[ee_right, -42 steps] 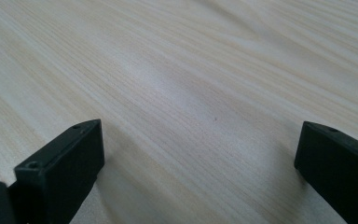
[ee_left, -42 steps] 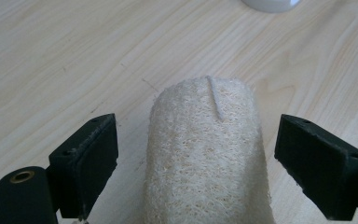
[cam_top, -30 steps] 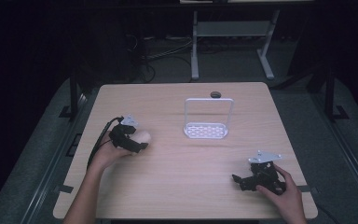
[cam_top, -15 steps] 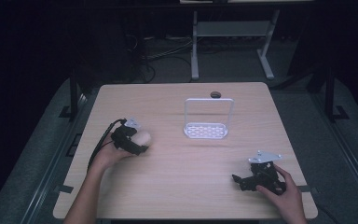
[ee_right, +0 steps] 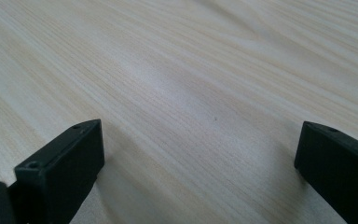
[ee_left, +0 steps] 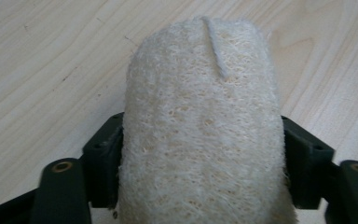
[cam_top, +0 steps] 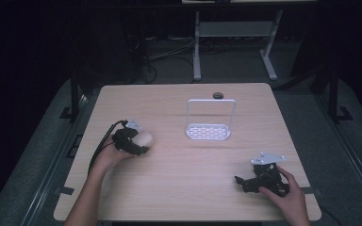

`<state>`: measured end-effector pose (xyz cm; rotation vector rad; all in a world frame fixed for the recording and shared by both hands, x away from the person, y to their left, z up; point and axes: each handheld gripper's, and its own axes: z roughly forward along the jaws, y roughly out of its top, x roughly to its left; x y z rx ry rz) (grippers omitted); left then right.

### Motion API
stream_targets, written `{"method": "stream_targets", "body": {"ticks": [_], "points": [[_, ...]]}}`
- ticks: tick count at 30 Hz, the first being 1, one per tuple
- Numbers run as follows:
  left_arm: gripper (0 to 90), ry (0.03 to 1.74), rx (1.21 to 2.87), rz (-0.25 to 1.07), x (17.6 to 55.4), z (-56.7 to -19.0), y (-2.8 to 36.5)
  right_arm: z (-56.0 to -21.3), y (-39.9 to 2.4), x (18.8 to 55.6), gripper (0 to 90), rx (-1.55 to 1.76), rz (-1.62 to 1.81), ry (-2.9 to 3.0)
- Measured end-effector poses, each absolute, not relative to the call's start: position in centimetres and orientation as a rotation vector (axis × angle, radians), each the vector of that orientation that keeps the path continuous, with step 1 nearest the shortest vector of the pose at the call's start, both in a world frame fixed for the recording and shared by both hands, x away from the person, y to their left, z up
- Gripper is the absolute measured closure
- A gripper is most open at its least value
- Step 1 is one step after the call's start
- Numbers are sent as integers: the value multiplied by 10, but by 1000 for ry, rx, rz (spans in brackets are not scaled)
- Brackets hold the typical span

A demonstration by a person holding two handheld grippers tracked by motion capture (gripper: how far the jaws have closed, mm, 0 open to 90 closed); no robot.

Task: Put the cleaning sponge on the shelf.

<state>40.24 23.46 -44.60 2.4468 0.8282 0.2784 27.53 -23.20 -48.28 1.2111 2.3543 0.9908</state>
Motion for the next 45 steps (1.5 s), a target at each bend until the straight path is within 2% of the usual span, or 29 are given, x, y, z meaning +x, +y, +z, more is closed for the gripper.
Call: {"method": "stream_targets", "body": {"ticks": [21,45], "points": [[292,828,2406,271,398,-438,229,-483,-232,275,12,1210,991,2355],[293,767,2366,252,387,-422,203,-483,-232,275,12,1210,991,2355]]}}
